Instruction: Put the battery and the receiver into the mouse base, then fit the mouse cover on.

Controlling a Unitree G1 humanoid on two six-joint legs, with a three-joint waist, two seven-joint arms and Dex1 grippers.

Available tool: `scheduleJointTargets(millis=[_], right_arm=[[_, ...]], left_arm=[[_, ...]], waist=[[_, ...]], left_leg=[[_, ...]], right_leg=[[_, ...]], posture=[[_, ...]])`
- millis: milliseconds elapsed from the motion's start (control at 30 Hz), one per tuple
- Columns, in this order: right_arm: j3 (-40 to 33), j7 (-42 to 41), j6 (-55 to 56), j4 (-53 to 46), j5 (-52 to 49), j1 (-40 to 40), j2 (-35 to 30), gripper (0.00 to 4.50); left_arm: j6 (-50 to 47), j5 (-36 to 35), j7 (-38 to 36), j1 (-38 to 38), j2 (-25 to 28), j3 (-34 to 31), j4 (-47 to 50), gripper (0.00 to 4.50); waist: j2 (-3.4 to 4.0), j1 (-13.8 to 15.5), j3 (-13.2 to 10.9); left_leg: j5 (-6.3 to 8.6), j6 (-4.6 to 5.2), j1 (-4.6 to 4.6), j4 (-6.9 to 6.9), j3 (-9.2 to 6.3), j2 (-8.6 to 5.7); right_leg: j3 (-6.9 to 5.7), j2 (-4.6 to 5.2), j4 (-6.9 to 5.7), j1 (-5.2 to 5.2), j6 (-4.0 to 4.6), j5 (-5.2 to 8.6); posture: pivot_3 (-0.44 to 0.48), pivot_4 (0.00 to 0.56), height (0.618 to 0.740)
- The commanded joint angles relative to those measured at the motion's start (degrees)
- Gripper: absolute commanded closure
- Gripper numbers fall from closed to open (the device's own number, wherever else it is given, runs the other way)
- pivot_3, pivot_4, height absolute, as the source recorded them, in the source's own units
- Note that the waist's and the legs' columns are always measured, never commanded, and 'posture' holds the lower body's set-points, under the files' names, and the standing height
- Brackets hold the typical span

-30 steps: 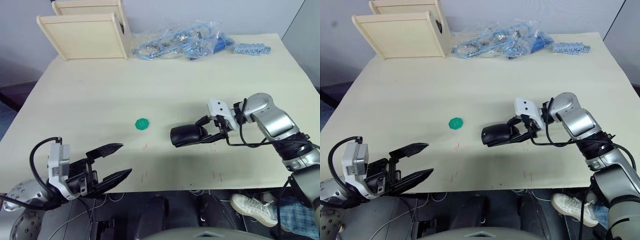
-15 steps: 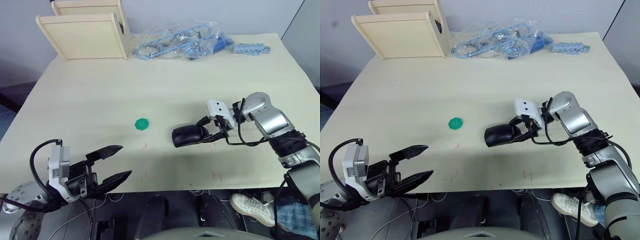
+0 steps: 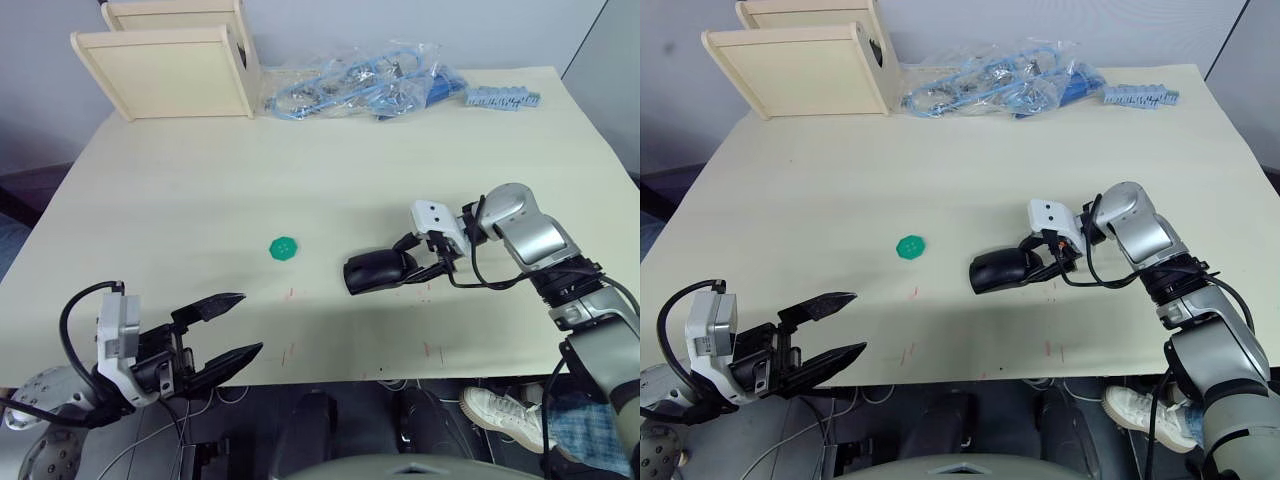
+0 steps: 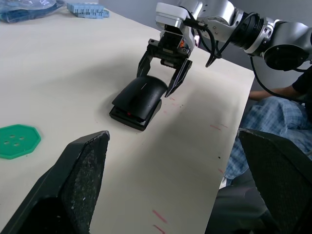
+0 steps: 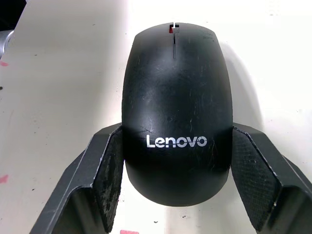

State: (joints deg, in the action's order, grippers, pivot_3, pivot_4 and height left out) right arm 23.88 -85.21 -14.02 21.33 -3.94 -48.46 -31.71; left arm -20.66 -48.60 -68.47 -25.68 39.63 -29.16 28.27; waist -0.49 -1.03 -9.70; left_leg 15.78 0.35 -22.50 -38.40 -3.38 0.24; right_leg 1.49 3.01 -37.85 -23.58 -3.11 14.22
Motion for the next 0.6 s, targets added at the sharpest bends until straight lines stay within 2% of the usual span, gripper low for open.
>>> scheduleJointTargets(millis=[33, 600], right_arm=[[-0.1, -0.7, 1.1, -0.5, 0.6, -1.4, 0.2, 1.34], [0.7, -1.1, 1.7, 0.9, 3.5, -3.0, 2.3, 1.34]], left_arm=[[0.9, -1.0, 0.2, -0.4, -0.1, -1.6, 1.9, 0.0], [1.0, -1.0, 0.8, -1.3, -0.5, -1.5, 2.9, 0.0]], waist=[[0.0, 0.0, 0.0], [0.01, -0.1, 0.0]], left_leg=[[0.0, 0.0, 0.0, 0.0, 0.0, 0.0], [0.0, 0.0, 0.02, 0.0, 0.01, 0.0]], right_leg=[[0.0, 0.0, 0.0, 0.0, 0.0, 0.0], [0.0, -0.01, -0.02, 0.0, 0.01, -0.01]], posture=[[0.0, 0.15, 0.74], [0.0, 0.15, 0.74]])
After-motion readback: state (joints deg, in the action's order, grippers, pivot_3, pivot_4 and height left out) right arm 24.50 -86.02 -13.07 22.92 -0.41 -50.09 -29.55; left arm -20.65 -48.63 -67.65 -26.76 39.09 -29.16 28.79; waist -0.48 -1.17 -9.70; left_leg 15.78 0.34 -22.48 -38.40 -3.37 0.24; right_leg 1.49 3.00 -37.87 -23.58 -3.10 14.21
